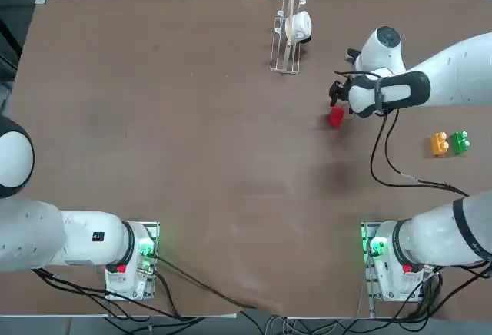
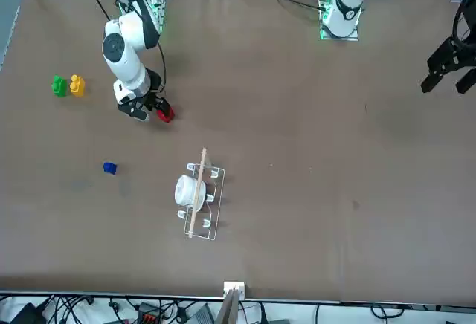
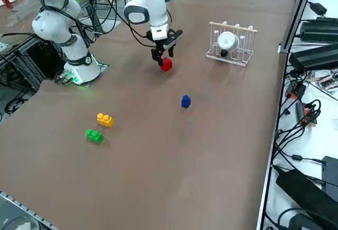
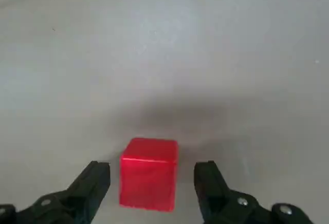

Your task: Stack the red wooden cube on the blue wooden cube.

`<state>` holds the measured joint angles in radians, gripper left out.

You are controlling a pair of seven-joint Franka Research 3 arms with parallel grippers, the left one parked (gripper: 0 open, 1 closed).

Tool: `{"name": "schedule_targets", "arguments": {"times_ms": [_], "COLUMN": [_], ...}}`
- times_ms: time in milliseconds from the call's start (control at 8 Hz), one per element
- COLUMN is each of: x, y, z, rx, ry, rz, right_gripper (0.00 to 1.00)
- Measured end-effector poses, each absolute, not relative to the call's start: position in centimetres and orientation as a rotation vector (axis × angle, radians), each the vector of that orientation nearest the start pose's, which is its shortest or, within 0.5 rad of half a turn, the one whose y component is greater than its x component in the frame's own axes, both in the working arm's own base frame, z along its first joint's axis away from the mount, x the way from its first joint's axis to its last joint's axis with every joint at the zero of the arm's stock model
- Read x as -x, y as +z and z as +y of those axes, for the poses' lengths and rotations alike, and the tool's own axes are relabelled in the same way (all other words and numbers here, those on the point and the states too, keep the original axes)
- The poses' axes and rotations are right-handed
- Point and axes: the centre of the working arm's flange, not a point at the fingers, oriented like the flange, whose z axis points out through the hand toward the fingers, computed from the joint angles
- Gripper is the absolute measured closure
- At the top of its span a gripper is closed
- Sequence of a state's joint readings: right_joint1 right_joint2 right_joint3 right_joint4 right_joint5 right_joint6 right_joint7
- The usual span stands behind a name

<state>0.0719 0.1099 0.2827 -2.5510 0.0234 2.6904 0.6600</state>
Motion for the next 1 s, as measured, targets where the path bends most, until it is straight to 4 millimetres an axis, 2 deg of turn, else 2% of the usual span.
{"name": "schedule_targets", "arguments": {"times_ms": [1000], "x": [-41.8], "y": [21.3], "z": [17.1], "rx": [3.049], "ry": [0.061], "rz": [0.569], "right_gripper": [0.0]}}
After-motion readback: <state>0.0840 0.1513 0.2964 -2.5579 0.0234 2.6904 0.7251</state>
